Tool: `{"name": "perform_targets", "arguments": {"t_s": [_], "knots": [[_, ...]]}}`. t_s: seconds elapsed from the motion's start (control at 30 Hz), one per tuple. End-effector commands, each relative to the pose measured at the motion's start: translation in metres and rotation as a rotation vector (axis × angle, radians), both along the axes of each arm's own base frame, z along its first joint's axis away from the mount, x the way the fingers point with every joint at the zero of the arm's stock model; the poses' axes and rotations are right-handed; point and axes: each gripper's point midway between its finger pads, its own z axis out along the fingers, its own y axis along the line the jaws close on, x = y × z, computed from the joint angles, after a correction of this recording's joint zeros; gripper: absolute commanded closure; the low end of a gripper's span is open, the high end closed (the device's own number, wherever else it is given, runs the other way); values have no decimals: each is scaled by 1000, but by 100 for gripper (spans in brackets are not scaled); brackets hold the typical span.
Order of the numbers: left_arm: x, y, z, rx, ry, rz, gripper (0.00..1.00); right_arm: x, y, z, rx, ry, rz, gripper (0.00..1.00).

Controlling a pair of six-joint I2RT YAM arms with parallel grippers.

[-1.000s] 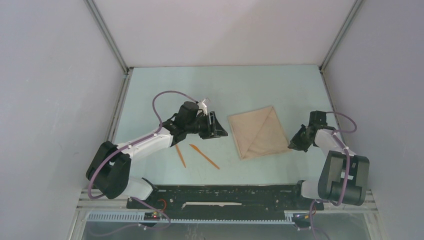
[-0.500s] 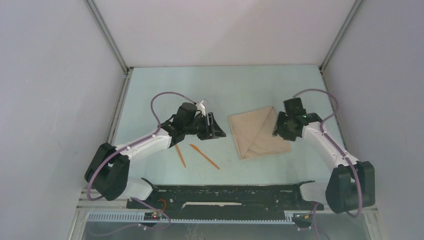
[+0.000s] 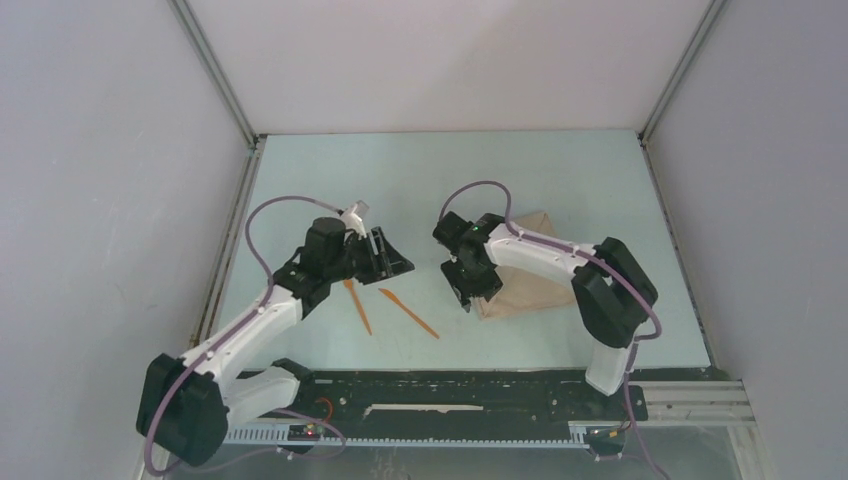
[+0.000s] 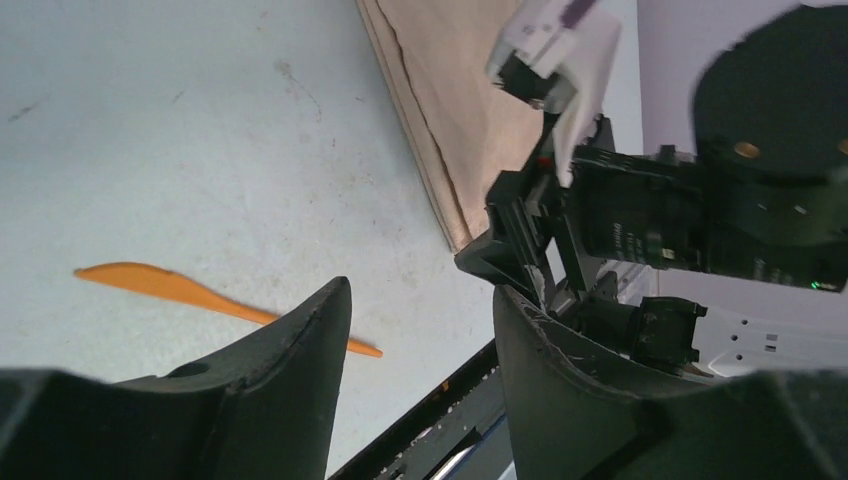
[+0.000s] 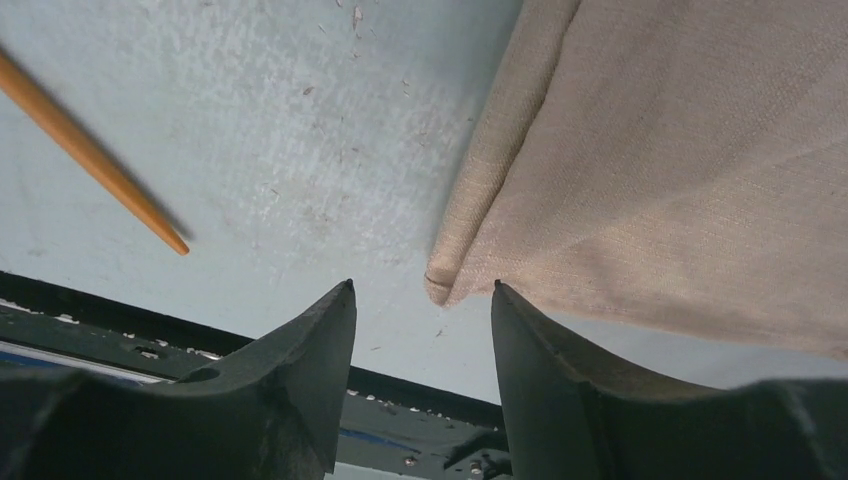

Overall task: Fold the napkin into a case and place the utensils inside
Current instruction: Fold the top corner of the square-folded napkin at the center of the board.

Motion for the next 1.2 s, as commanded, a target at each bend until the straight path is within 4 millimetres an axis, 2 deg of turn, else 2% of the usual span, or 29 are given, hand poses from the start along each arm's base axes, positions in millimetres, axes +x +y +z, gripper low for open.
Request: {"name": "perform_targets", "arguments": {"t_s": [0.0,0.47,0.67,0.93,1.17], "knots": [[-5,15,3,41,-59,21,40,-6,2,7,-57,60,31,40],[-6,19,-4,35,-44,13,39,-12,0,-15,-125,117,-49,51],[-5,19,-7,29,-38,9,39,-7,-2,-25,-140,90,-55,52],[-4,19,-8,22,-29,5,39,-1,-7,-40,-168,81,-52,58],[-4,20,-9,19,-23,6,39,-2,-18,-55,-184,84,-42,56]]}}
